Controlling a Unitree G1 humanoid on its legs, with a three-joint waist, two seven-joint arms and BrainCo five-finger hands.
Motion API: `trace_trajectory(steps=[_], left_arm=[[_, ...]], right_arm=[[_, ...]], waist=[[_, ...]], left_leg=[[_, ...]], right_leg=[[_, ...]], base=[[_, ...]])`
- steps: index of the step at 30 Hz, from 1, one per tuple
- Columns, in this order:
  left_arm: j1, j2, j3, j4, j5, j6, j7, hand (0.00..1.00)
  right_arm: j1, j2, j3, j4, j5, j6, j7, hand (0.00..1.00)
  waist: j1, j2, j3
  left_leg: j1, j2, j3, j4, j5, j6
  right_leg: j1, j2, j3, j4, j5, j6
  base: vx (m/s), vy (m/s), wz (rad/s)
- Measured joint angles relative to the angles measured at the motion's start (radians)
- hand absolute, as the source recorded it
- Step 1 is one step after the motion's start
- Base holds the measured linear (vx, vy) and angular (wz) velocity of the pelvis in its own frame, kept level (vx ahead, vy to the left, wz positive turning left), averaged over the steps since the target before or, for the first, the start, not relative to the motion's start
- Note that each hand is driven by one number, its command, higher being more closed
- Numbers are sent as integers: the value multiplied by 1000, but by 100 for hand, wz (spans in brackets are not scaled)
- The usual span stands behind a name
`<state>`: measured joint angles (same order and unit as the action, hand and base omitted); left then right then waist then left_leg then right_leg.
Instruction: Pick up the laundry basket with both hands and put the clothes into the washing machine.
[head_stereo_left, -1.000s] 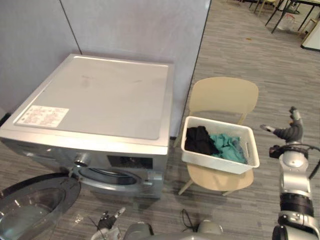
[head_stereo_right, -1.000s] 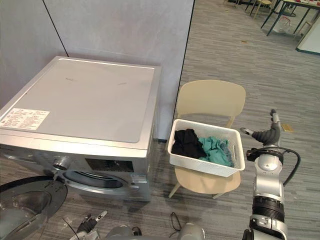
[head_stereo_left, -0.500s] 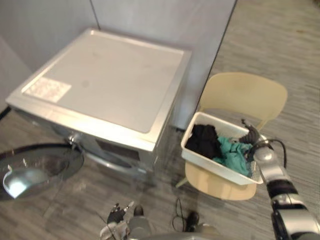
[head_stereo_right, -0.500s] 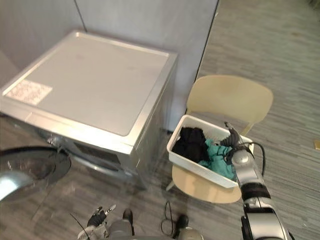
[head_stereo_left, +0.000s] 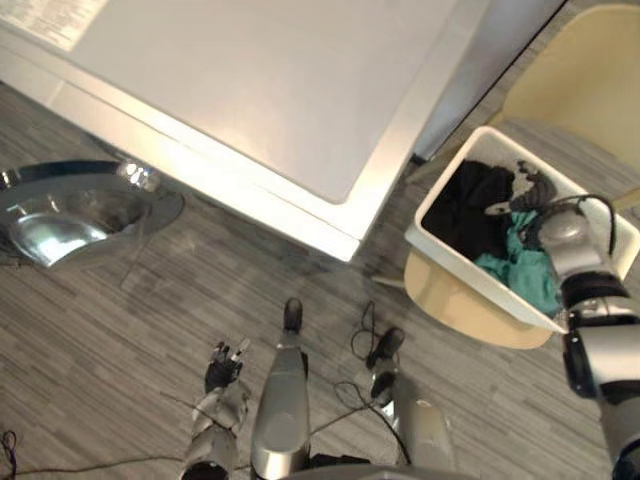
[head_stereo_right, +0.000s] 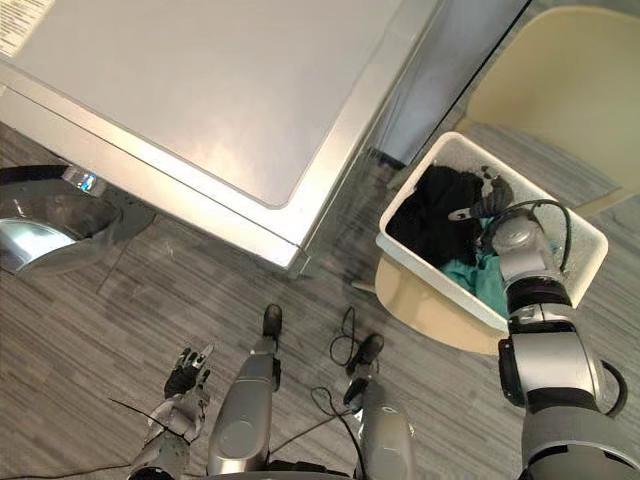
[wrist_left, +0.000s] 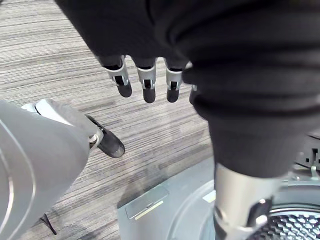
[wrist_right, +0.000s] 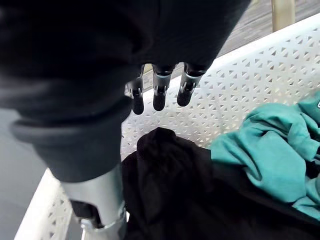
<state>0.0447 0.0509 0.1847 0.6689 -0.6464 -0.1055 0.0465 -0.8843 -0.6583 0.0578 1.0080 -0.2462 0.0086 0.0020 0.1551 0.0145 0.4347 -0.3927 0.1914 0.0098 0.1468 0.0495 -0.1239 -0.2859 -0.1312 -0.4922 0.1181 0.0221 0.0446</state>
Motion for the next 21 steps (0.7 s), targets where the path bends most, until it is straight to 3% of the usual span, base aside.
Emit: trace_trajectory(steps=[9,12,21], left_arm=[[-6,-18,-48,-74,-69,-2,-2,0],[-27,-18,-52,-87,-89,-10,0,0],[-60,-22,-57,-177,-159,-33,2,0]], right_arm=[[-5,-20,38,-1,1,15,-2,0],[-4,-19,39,0,10,19,-5,0],[-64,-18,79,-4,50,20,-22,0]], waist=[[1,0,23],[18,0,24],[30,-5,43]], left_leg=[[-29,4,21,-24,7,-1],[-52,10,22,-30,14,-4],[-134,31,17,-68,61,-17]], right_leg=[[-60,-14,-1,30,0,0],[-97,-15,-1,56,1,-1],[-200,-9,-35,93,20,-27]], base=[[19,5,-4],[10,-7,-3],[4,-23,1]])
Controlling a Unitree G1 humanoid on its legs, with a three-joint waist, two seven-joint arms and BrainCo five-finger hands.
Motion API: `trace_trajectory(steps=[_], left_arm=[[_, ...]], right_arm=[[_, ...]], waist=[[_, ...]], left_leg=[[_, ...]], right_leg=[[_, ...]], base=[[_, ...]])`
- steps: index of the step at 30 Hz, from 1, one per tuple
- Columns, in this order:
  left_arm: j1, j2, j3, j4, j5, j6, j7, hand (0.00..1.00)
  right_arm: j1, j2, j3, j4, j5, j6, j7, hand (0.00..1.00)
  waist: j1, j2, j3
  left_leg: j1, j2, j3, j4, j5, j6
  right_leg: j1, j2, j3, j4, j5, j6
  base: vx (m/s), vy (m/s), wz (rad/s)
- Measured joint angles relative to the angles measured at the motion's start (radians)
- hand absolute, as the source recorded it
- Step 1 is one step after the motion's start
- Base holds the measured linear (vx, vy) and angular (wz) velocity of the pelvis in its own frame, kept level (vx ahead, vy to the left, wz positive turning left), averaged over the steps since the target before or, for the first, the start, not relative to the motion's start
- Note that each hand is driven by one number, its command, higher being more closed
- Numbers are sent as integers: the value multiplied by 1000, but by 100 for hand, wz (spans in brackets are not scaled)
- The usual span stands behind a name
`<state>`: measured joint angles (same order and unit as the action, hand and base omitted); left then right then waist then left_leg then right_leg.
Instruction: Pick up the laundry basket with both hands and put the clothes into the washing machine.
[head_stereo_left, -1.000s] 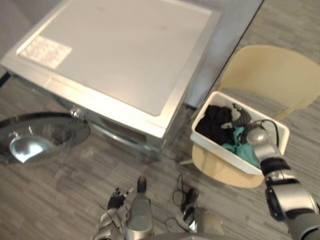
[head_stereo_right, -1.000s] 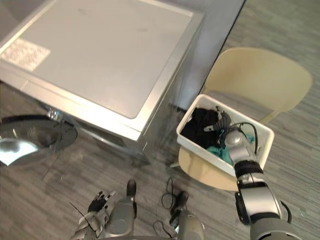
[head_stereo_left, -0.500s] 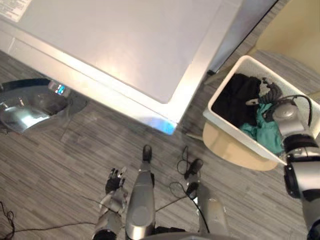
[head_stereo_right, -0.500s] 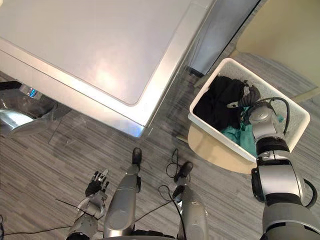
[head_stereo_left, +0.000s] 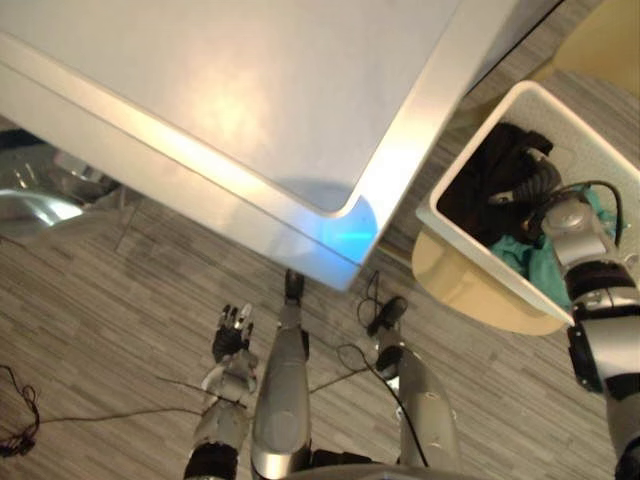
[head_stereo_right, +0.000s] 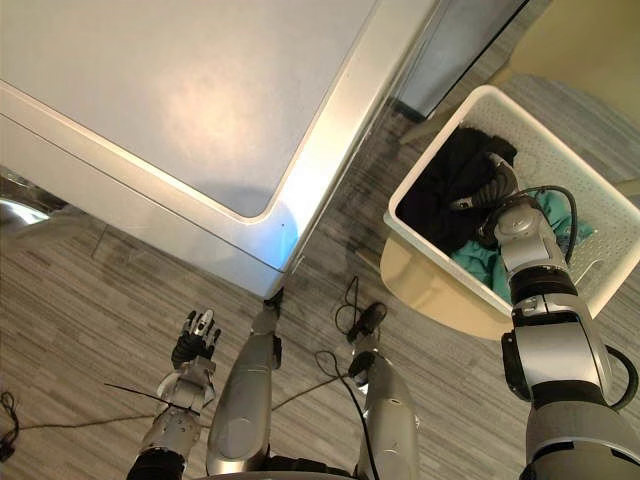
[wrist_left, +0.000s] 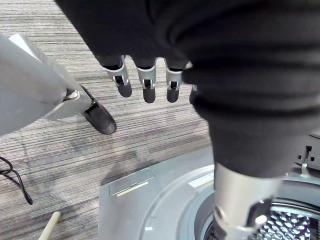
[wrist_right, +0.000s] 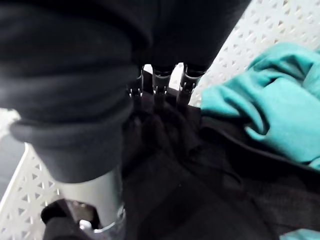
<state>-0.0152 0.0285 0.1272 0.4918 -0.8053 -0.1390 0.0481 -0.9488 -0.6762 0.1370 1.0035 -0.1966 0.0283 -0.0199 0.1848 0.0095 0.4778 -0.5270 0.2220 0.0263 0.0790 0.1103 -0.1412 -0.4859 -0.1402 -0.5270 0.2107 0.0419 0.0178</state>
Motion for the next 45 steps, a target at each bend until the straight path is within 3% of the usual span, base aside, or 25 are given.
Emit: trace_trajectory(steps=[5,6,14,21,24,31,33,38,40,45], left_arm=[[-9,-14,3,-71,-38,-2,0,0],[-9,-19,4,-89,-54,-3,0,0],[-13,-47,2,-147,-86,-3,0,0],[-9,-56,2,-191,-86,-3,-1,0],[3,-55,3,-212,-86,-3,-1,0],[46,-44,-2,-230,-80,0,-1,0],[77,-26,-3,-227,-76,1,-1,0],[141,9,-6,-151,-53,5,-2,0],[190,19,-1,-114,-43,6,-2,0],[216,22,43,-46,-5,19,1,0]], right_arm=[[-48,-3,4,-35,32,1,-23,0],[-49,-4,4,-60,39,0,-35,100],[-44,-9,-2,-122,49,-3,-69,100],[39,77,-11,-134,49,1,-68,100],[121,91,-33,-218,49,7,-77,100],[217,127,-227,-389,94,20,-158,100],[273,157,-307,-466,134,18,-188,100],[414,204,-414,-487,183,15,-225,100],[507,237,-439,-573,189,15,-227,100],[632,359,-492,-765,281,-25,-238,100]], waist=[[4,-12,20],[4,-16,24],[20,-18,27],[28,-18,27],[24,-18,27],[14,-20,24],[-4,-24,13],[-12,-34,-120],[-29,-33,-190],[-61,-33,-264]], left_leg=[[-67,8,1,-16,19,0],[-90,8,0,-16,24,-2],[-125,24,0,-8,31,-8],[-69,32,4,14,31,-8],[-24,28,10,45,29,-8],[111,29,58,45,12,0],[166,19,65,37,11,3],[260,10,84,-33,11,4],[305,4,91,-63,11,5],[370,2,91,-79,9,8]], right_leg=[[-70,4,-24,0,8,-3],[-90,3,-31,-1,8,-3],[-124,1,-77,24,8,-5],[-91,-25,-88,122,-18,-38],[-40,-40,-87,157,-47,-38],[71,-40,-54,172,-139,-29],[121,-42,-44,170,-171,-12],[181,-37,-30,148,-183,4],[219,-32,-24,122,-181,11],[289,-15,-15,76,-173,23]], base=[[-21,-51,-5],[-15,-42,-4],[20,-49,-2],[44,-46,8],[-1,-68,14],[-87,-64,-2],[-112,-26,5],[-22,-2,0],[52,11,-4],[110,2,-3]])
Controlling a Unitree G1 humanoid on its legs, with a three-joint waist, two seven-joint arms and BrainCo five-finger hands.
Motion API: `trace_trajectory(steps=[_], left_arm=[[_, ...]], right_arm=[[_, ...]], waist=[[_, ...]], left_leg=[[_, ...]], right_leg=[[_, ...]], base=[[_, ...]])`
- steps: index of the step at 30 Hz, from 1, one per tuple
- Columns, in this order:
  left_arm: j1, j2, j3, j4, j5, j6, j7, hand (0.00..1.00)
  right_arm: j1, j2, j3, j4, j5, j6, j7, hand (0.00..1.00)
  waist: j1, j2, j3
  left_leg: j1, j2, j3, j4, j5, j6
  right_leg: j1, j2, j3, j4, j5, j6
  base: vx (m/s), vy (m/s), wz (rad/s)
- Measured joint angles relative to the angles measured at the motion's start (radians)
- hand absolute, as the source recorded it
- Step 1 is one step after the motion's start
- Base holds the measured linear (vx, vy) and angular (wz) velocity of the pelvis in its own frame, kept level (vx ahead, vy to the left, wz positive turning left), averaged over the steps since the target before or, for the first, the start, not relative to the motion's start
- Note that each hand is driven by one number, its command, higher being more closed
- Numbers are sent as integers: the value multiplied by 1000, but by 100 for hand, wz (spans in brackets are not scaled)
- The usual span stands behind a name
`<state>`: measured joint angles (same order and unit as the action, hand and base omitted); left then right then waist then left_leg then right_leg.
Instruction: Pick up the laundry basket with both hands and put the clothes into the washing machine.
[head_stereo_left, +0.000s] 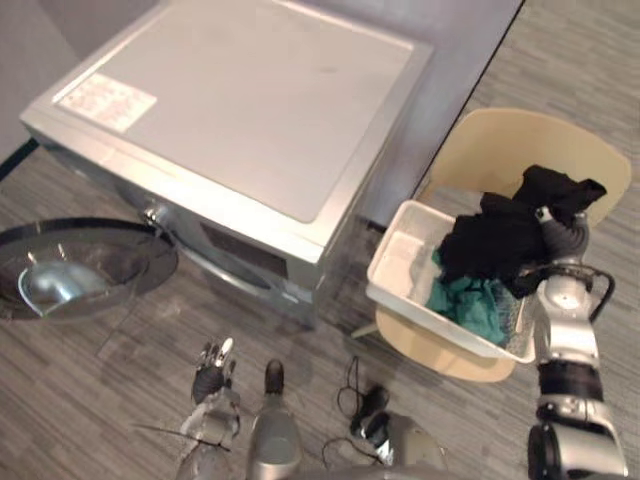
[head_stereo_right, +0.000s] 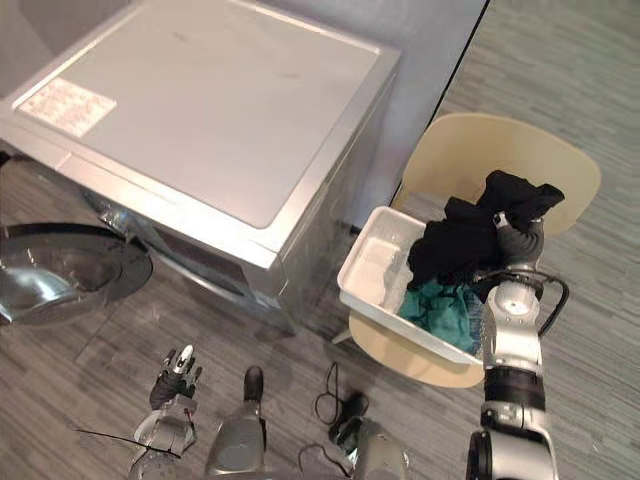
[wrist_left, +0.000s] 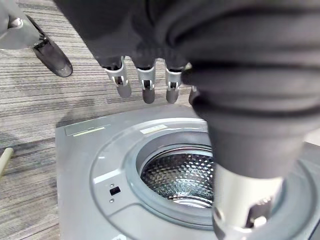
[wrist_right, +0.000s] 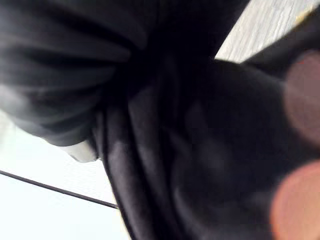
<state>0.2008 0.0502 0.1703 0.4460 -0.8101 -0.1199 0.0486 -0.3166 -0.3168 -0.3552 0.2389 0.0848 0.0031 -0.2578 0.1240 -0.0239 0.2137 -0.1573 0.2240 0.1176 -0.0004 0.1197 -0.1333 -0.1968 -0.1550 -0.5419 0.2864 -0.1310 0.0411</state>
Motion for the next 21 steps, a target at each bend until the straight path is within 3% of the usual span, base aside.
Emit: trace_trajectory(steps=[4,8,11,13,14,15,16,17,18,19,21], left_arm=[[2,-11,40,1,36,1,1,0],[18,-70,79,-9,88,-1,19,0],[20,-90,94,-16,120,-3,22,0],[18,-101,99,-40,138,-9,25,0],[15,-104,96,-60,152,-11,28,0],[15,-109,91,-90,166,-17,28,0],[16,-114,88,-110,180,-23,28,0],[16,-112,87,-117,189,-24,29,0],[23,-112,86,-122,195,-27,31,0],[45,-109,75,-122,200,-28,33,0],[56,-108,43,-121,229,-28,33,0]], right_arm=[[47,59,0,-76,98,-48,14,100],[46,77,8,-165,153,-95,46,100],[45,76,18,-190,164,-118,58,100],[45,72,18,-193,174,-130,65,100],[45,72,17,-193,179,-136,63,100],[44,68,16,-193,179,-137,60,100],[44,64,16,-193,179,-136,60,100],[42,64,16,-192,179,-136,60,100],[50,76,24,-192,178,-134,61,100],[79,82,45,-203,178,-134,62,100],[145,91,53,-263,178,-134,66,100]], waist=[[-3,6,-32],[-3,44,-70],[-3,53,-76],[-5,56,-76],[-11,54,-76],[-23,51,-77],[-32,63,-78],[-27,73,-75],[-24,78,-73],[-26,68,-68],[-38,73,-71]], left_leg=[[50,2,-2,2,-5,7],[66,13,-7,21,-27,7],[55,15,-21,41,-30,11],[8,19,6,95,-31,42],[-30,13,41,129,-3,88],[-64,2,114,137,44,161],[-60,8,178,120,44,195],[-74,34,233,201,-29,196],[-93,81,307,398,-152,212],[-64,113,348,576,-224,216],[-14,136,363,670,-245,205]], right_leg=[[60,19,11,-25,4,-6],[114,47,4,-83,26,-10],[125,50,-10,-90,27,-11],[124,46,-36,-84,16,-17],[113,42,-38,-81,2,-27],[103,48,-22,-99,0,-41],[118,49,-42,-140,30,-83],[125,52,-64,-140,35,-86],[131,44,-91,-122,41,-90],[153,25,-124,-114,44,-95],[173,3,-160,-117,47,-92]], base=[[98,-25,0],[42,14,5],[-7,13,15],[-53,12,42],[-124,-16,80],[-171,-25,109],[-147,-12,89],[-109,30,65],[-94,39,35],[-77,24,31],[-87,63,57]])
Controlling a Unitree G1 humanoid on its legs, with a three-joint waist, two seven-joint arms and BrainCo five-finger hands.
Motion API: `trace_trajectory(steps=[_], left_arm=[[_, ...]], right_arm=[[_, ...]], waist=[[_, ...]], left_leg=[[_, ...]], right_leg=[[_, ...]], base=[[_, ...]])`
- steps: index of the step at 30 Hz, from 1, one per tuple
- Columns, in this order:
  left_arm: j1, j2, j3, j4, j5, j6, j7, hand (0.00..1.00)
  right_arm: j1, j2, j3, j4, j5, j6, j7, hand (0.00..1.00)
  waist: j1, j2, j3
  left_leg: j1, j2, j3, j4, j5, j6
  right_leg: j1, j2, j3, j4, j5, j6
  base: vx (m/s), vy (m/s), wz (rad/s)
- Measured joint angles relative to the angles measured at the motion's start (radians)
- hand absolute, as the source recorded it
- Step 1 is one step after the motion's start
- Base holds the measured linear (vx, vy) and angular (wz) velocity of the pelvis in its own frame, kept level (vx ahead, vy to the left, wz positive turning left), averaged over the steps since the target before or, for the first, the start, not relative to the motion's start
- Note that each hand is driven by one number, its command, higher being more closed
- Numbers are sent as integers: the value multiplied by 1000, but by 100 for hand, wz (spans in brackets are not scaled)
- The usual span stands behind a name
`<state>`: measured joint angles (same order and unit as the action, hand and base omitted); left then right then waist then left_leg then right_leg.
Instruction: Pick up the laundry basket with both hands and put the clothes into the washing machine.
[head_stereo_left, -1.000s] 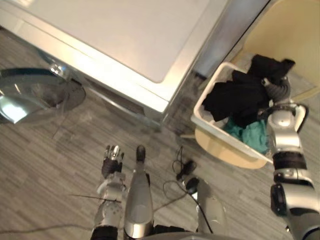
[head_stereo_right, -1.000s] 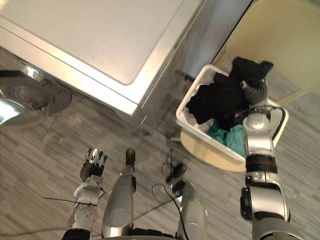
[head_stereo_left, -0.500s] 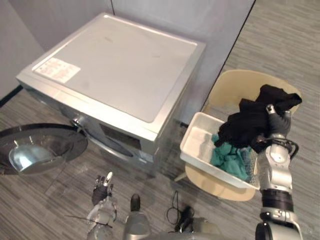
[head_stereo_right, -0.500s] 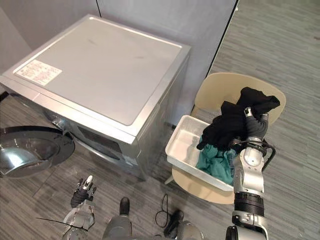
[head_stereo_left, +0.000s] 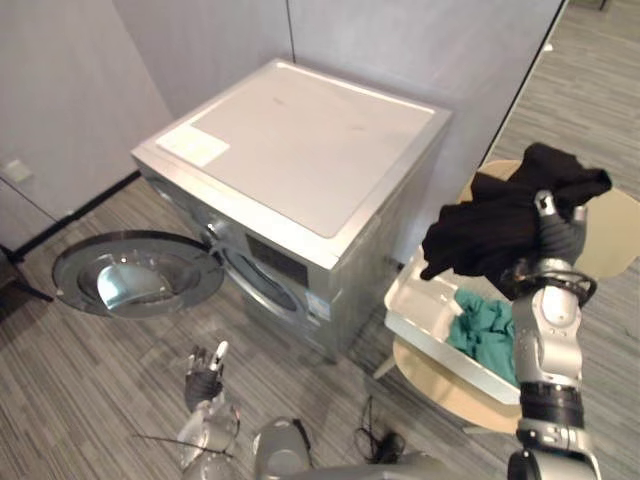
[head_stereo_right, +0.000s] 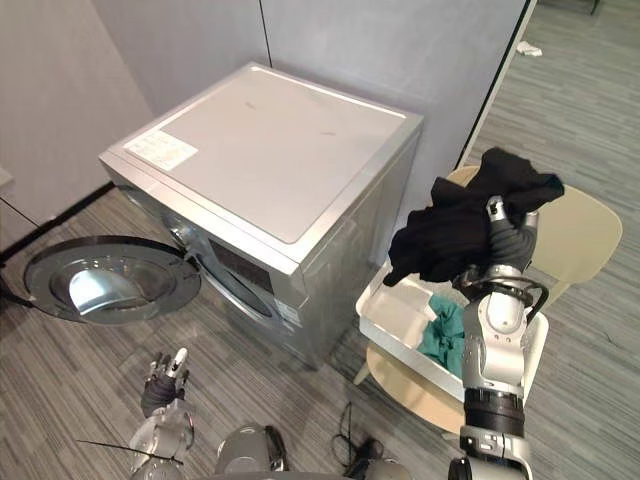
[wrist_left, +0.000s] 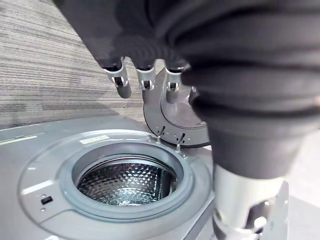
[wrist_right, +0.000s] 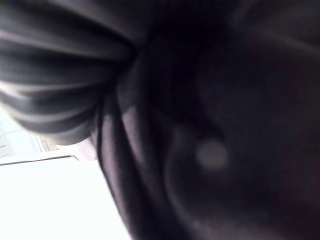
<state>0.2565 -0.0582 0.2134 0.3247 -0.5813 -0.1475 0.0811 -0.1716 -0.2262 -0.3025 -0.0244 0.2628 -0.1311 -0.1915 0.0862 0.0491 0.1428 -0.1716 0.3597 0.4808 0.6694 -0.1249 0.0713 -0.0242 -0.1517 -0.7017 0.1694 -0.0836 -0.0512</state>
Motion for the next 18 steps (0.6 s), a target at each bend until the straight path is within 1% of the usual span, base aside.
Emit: trace_trajectory(steps=[1,2,3,4,5,6,7,8,10,11,12,13,14,15,16,17,18], left_arm=[[-2,0,-18,0,12,0,-1,0],[-4,0,-25,0,22,0,0,0],[-16,0,-36,0,38,0,-1,0],[-35,-1,-55,-1,56,0,2,0],[-42,-2,-64,-1,66,0,3,0],[-53,-3,-85,-1,83,3,6,0],[-56,1,-94,-2,87,4,7,0],[-57,11,-103,-4,94,7,7,0],[-51,9,-104,-5,96,8,6,0],[-50,8,-116,-6,96,9,5,0],[-38,11,-138,-6,104,13,0,0],[-34,12,-146,-6,111,15,-7,0],[-5,0,-160,-8,128,17,-16,0],[11,-9,-174,-11,139,18,-17,0],[25,-4,-185,-15,156,18,-21,0],[19,5,-186,-15,166,19,-25,0],[0,16,-196,-13,178,21,-28,0]], right_arm=[[46,22,1,-37,0,-2,0,100],[64,32,-2,-44,1,-7,0,100],[97,47,-6,-43,2,-9,1,100],[130,64,-10,-42,3,-9,1,100],[141,71,-10,-42,4,-8,1,100],[155,89,-11,-40,6,-6,2,100],[163,104,-11,-40,10,-4,3,100],[195,147,7,-40,22,-2,25,100],[200,164,7,-40,24,0,40,100],[202,179,5,-40,26,2,42,100],[210,192,5,-40,32,5,42,100],[213,196,3,-40,33,6,41,100],[229,206,-28,-40,35,1,33,100],[241,203,-36,-40,35,1,34,100],[266,201,-34,-42,37,0,38,100],[292,201,-29,-44,37,0,50,100],[308,206,-17,-47,40,1,64,100]], waist=[[-21,7,-8],[-32,8,-8],[-52,10,-10],[-64,15,-13],[-71,18,-15],[-74,31,-23],[-73,24,-23],[-75,-1,-38],[-72,13,-39],[-73,26,-42],[-70,16,-41],[-70,11,-41],[-71,11,-42],[-76,14,-40],[-81,15,-44],[-91,-16,-52],[-123,-37,-42]], left_leg=[[34,26,13,31,1,-1],[48,41,23,34,2,-2],[80,80,46,33,5,-6],[101,115,62,11,30,-21],[108,130,76,-12,65,-16],[103,116,93,-56,85,-39],[92,98,110,-62,73,-36],[68,56,113,-87,39,-71],[52,57,113,-91,-9,-129],[43,46,113,-104,-49,-153],[45,4,99,-132,-64,-140],[51,-22,89,-149,-69,-131],[94,-96,62,-206,-79,-113],[120,-126,42,-241,-84,-104],[145,-158,7,-293,-90,-95],[150,-209,-45,-332,-95,-86],[144,-256,-109,-341,-114,-59]], right_leg=[[3,-18,-35,1,7,6],[1,-27,-49,3,14,10],[-2,-49,-84,4,30,19],[-10,-77,-119,9,49,32],[-16,-89,-134,13,59,39],[-32,-111,-157,17,94,56],[-35,-125,-161,5,124,56],[-24,-149,-183,-60,189,58],[-12,-154,-225,-68,253,77],[-4,-171,-267,-47,301,77],[10,-221,-293,-1,309,71],[16,-260,-298,39,317,61],[18,-375,-277,185,353,10],[-1,-419,-259,258,339,-17],[-35,-444,-194,339,208,6],[-67,-434,-84,384,65,-46],[-89,-378,63,368,-40,-106]], base=[[-93,96,83],[-122,171,94],[-116,200,99],[-143,264,102],[-134,310,99],[-119,281,73],[-162,429,115],[-129,352,98],[-86,327,94],[-48,394,113],[-35,405,117],[-36,506,124],[-29,415,93],[-24,395,85],[2,150,79],[35,121,134],[38,57,156]])
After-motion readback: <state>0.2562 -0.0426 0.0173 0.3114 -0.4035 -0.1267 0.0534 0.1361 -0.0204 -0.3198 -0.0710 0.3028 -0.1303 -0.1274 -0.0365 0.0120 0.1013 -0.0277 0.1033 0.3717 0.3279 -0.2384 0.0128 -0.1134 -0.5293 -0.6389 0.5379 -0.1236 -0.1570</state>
